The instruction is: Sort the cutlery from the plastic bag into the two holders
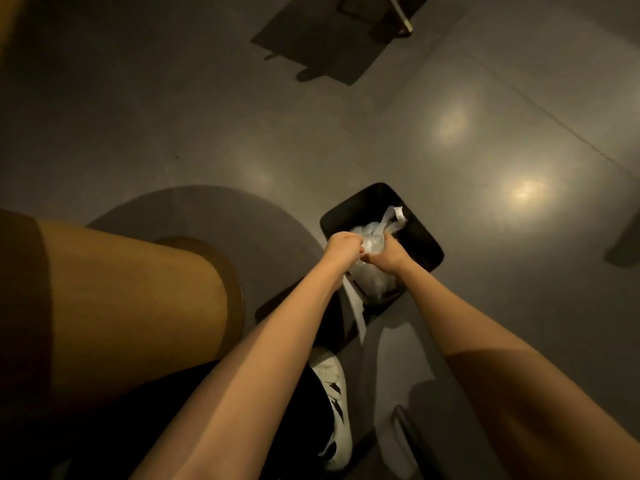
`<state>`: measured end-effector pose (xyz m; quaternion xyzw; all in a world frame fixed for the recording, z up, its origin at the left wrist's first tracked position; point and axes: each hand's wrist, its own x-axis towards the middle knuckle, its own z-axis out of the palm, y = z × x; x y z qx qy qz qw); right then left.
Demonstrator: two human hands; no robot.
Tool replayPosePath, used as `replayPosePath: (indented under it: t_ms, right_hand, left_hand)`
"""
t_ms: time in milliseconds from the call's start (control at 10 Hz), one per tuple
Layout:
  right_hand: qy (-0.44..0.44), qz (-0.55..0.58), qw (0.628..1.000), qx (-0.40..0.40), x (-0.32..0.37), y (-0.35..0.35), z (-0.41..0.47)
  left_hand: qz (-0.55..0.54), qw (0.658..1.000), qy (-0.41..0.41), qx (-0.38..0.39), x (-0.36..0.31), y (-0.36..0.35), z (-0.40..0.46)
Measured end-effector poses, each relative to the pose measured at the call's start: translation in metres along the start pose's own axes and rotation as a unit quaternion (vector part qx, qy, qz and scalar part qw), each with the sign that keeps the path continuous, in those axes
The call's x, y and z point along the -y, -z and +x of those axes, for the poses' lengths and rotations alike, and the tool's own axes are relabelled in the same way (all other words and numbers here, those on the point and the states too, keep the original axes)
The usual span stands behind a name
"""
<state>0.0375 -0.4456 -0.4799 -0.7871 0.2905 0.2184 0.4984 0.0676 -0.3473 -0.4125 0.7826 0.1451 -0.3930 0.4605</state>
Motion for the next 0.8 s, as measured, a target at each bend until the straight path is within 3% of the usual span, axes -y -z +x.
replayPosePath:
  t_ms: [100,300,800]
  right_hand:
    - [-0.032,-0.012,0.999,-0.035,0.006,0.004,-0.006]
    - [0.049,0.101,0.985,-0.135,0.049,0.030,-0.027]
    - [0.215,0.218,0.935,-0.178,0.215,0.111,-0.196]
  left_hand:
    - [-0.009,1.000,-0.004,0.002,0.003,0.004,0.005]
    - [-0.046,0.996,-0.062,-0.034,-0.020,0.011,-0.014]
    - [-0.103,0.944,-0.291,-0.114,-0.152,0.060,-0.192]
